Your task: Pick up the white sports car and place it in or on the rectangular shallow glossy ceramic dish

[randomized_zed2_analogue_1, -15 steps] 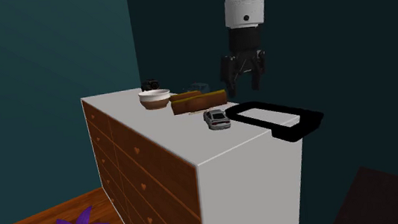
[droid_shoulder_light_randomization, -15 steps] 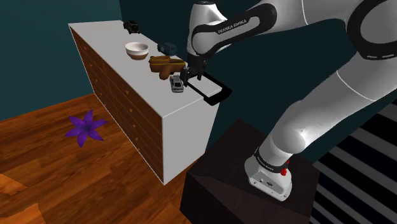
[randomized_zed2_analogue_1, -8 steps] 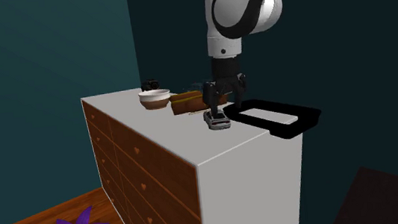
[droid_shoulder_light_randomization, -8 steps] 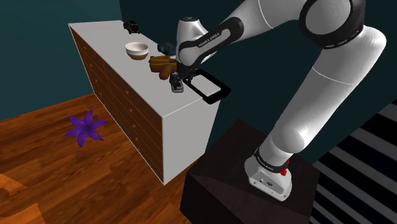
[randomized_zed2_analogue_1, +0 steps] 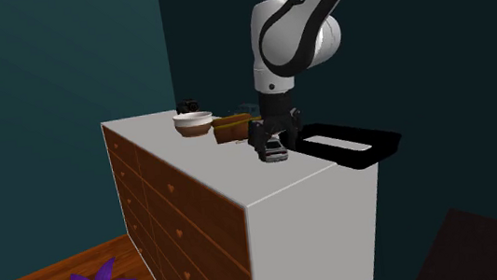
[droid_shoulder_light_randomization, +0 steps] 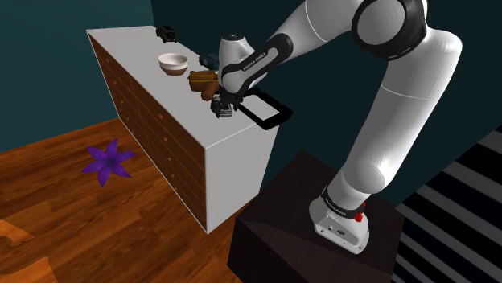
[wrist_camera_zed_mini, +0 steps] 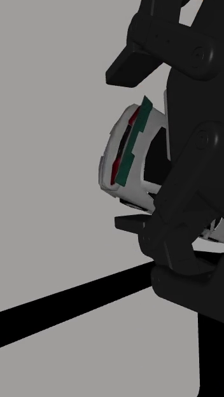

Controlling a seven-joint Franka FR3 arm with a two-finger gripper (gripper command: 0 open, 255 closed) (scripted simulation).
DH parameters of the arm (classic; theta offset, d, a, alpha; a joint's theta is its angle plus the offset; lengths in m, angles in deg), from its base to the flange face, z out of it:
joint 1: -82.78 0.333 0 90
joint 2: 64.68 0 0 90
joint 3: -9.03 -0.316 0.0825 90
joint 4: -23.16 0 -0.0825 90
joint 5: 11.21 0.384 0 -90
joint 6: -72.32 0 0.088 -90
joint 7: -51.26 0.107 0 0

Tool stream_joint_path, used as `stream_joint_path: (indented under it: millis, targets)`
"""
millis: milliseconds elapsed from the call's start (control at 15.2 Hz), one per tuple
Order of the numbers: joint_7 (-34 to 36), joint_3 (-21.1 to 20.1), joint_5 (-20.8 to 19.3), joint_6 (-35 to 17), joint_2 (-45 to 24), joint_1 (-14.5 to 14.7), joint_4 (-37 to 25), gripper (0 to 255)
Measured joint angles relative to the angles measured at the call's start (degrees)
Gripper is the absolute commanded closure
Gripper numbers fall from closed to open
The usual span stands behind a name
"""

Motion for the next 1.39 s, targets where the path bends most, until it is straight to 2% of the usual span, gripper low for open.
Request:
stream_joint_path:
  millis: [528, 594, 1386]
  targets:
    - [0.2, 0.2, -0.5, -1.8, -1.6, -0.1, 0.1, 0]
    - [0.2, 0.2, -0.5, -1.8, -1.6, -0.1, 0.1, 255]
    - [0.0, 0.1, -0.2, -1.0, -0.9, -0.1, 0.0, 255]
